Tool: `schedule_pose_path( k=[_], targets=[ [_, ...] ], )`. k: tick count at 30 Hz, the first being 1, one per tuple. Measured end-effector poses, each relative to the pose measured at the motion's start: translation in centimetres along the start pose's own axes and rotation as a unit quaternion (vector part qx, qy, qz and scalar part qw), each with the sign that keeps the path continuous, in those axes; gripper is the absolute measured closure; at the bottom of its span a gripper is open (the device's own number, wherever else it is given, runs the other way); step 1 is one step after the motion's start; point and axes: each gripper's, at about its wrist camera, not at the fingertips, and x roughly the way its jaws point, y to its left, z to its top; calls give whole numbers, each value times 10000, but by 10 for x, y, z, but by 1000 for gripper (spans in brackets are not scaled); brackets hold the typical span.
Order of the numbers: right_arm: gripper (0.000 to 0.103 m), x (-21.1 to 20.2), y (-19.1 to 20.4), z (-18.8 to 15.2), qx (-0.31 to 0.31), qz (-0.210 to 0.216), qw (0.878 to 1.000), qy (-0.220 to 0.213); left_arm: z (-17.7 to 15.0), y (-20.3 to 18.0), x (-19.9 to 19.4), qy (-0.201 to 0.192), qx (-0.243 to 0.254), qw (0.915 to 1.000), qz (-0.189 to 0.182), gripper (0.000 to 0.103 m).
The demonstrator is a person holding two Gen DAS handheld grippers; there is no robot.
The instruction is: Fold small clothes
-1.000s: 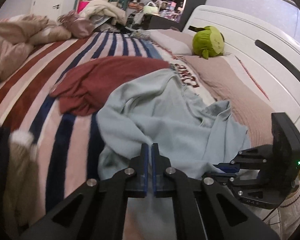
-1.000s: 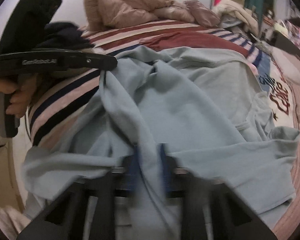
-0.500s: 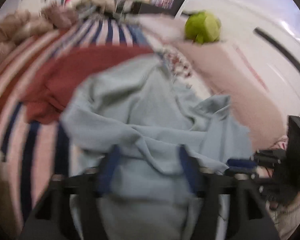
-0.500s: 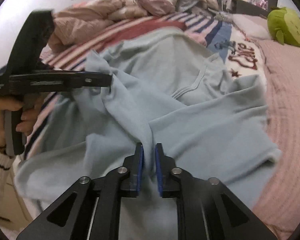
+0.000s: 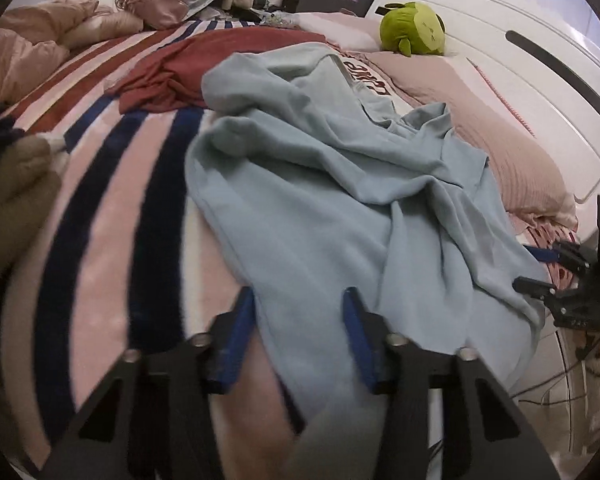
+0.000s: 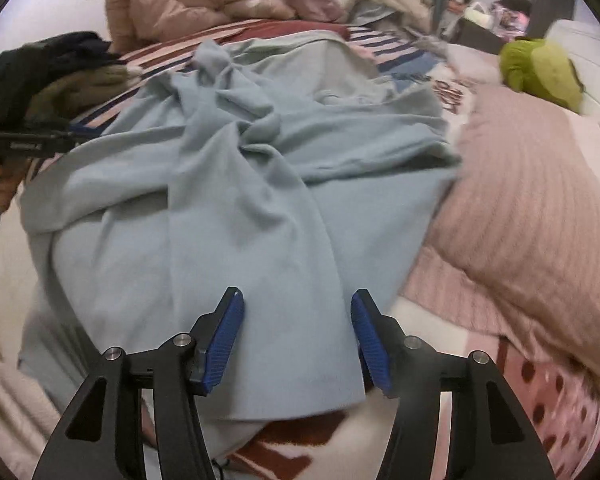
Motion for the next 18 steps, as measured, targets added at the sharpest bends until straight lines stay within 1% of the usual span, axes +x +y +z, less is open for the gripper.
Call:
schedule_pose_path(
  k=[1,2,3,5,7,8,10,12,13,14,15,16,17,18],
  targets=[
    [72,-2,-1,-3,87,29,10000,-37,-1,-3,0,-11,17,10000,9,98],
    [95,-6,-2,-6,103,5,9999,-81,-2,-6,0,-13,42,10000,-13,98],
    [98,-10,-1,-7,103,14,9999,-136,-4,-11,-4,-104,129,9998,94,98],
    [100,-23,-3,-8,204,94,9994,-274,-2,-13,-15,-298,272,9985,370,99],
    [101,-34,-6,-9,272,222,9989,-301,0,-3,-28,-303,172,9986,400,99],
    [103,-36,-6,-8,296,326,9986,-281,-1,3,-35,-325,196,9981,480,99],
    [103,-42,-7,-12,409,668,9966,-244,-6,9,-38,-245,279,9975,608,98],
    [103,-42,-9,-20,517,746,9957,-170,-13,13,-33,-190,302,9963,781,97],
    [103,-37,-11,-24,594,744,9954,-99,-18,15,-28,-98,229,9970,735,95],
    [102,-33,-13,-28,669,776,9947,-21,-19,15,-23,-3,169,9975,688,95],
    [101,-29,-15,-33,785,879,9930,22,-22,15,-22,1,129,9980,619,88],
    [98,-30,-18,-37,931,973,9909,-29,-25,15,-25,-39,98,9987,491,74],
    [97,-34,-22,-41,1077,1084,9882,-92,-27,16,-29,-56,50,9993,369,67],
    [94,-38,-24,-44,1131,1151,9868,-130,-31,19,-38,-127,-9,9995,277,52]
  ],
)
